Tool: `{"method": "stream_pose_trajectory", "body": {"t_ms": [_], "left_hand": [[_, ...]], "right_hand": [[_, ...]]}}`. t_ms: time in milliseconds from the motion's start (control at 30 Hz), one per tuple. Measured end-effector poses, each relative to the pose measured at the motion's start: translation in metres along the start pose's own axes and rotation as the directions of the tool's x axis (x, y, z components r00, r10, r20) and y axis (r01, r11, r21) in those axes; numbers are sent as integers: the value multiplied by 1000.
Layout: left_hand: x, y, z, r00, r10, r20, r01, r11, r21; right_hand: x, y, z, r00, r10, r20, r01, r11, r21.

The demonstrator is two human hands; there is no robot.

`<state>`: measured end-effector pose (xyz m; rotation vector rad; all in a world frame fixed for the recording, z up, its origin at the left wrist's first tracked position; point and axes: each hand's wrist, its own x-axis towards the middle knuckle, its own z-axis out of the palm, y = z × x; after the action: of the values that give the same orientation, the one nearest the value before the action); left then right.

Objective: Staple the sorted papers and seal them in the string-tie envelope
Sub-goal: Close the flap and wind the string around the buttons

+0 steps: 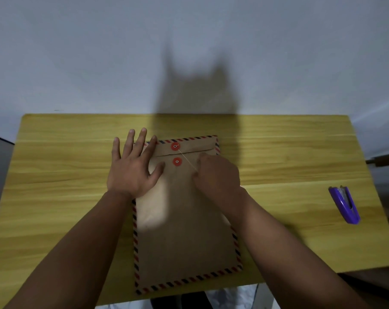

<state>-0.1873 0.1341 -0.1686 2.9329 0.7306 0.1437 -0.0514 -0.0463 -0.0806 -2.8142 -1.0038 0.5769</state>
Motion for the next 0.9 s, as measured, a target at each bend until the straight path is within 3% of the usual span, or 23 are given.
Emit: {"method": "stream_pose_trajectory", "body": {"t_ms": [100,233,267,333,433,500,567,767,900], "left_hand": [[0,0,1,1000,1,-4,-1,1000,-4],[0,-1,1,1000,2,2,-2,1000,4],[0,0,1,1000,0,6,0,1000,7],[0,0,0,1000,-3,11,3,1000,9],[0,1,-2,1000,-3,16,3,1000,0],[0,1,-2,1000,-2,11,2,1000,-7],[-1,1,-1,1000,0,5,0,1000,-2],[0,0,2,1000,4,-7,-4,1000,4],[0,-2,4,1000,8,-15,-8,1000,9]], "right_hand": [[3,-3,-15,996,22,89,-7,986,-169],[7,1,-30,976,-66,208,65,998,12],[7,1,-32,980,-106,168,87,989,116],[5,-2,-31,984,-167,-54,176,946,271],[5,-12,-23,911,-205,-358,344,855,387],[9,-14,-16,890,-226,-396,427,719,549],[12,-14,-9,909,-209,-360,400,677,618],[17,-12,4,979,-170,-109,200,884,423],[16,-4,2,988,-154,-29,157,975,160]]}}
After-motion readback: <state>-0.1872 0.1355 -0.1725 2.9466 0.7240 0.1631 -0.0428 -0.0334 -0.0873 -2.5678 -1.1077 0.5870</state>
